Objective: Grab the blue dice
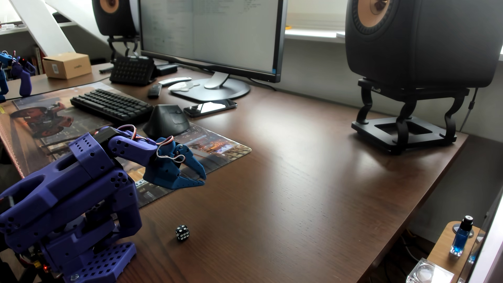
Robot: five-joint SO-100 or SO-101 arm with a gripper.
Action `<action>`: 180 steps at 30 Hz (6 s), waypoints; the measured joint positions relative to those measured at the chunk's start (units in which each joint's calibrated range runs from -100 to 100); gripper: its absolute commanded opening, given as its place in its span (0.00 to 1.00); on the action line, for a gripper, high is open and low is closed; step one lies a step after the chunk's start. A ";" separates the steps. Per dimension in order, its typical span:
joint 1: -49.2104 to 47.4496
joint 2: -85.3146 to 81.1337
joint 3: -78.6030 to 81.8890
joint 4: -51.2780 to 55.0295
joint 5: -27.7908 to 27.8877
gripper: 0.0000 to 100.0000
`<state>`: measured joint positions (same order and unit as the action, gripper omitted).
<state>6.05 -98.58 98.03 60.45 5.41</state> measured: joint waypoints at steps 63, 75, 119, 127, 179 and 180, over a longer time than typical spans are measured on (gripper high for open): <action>0.00 0.00 0.00 0.00 0.00 0.02; 0.00 0.00 0.00 0.00 0.00 0.02; 0.00 0.00 0.00 0.00 0.00 0.02; 0.00 0.00 0.00 0.00 0.00 0.02; 10.73 57.19 -67.12 32.51 16.26 0.02; 12.43 59.78 -67.12 33.03 17.41 0.02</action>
<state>18.49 -38.80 30.91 93.48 22.82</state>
